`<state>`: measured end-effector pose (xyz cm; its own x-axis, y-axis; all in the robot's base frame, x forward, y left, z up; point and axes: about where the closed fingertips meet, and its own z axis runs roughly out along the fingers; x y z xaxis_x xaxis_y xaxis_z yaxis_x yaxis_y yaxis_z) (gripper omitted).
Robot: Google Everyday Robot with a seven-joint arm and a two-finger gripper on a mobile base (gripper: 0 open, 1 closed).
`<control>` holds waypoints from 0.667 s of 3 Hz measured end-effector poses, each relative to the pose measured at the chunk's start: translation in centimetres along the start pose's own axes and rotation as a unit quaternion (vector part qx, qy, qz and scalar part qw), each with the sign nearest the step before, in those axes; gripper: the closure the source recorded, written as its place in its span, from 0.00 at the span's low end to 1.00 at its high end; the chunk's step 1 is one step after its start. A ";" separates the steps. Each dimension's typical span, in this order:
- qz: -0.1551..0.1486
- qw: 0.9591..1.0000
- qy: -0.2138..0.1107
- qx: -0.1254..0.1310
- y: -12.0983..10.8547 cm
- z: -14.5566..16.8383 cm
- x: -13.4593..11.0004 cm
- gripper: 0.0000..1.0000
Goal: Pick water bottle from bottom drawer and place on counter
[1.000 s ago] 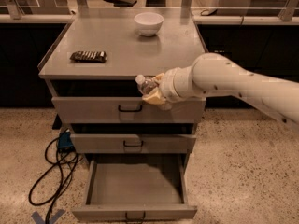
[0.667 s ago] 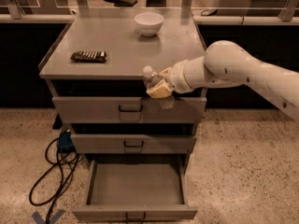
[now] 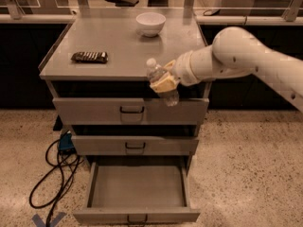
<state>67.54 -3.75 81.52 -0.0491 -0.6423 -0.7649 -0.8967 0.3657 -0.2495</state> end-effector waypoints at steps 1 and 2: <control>-0.018 1.000 0.000 -0.018 -3.3 -2.5 -4.2 1.00; -0.017 0.998 0.016 -0.055 -5.4 -2.3 -7.3 1.00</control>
Offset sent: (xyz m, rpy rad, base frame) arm 0.0993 -0.0530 0.4499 -0.0534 -0.2546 0.2257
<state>71.69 -2.59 89.85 -0.0294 -0.6745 -0.7377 -0.9407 0.2682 -0.2078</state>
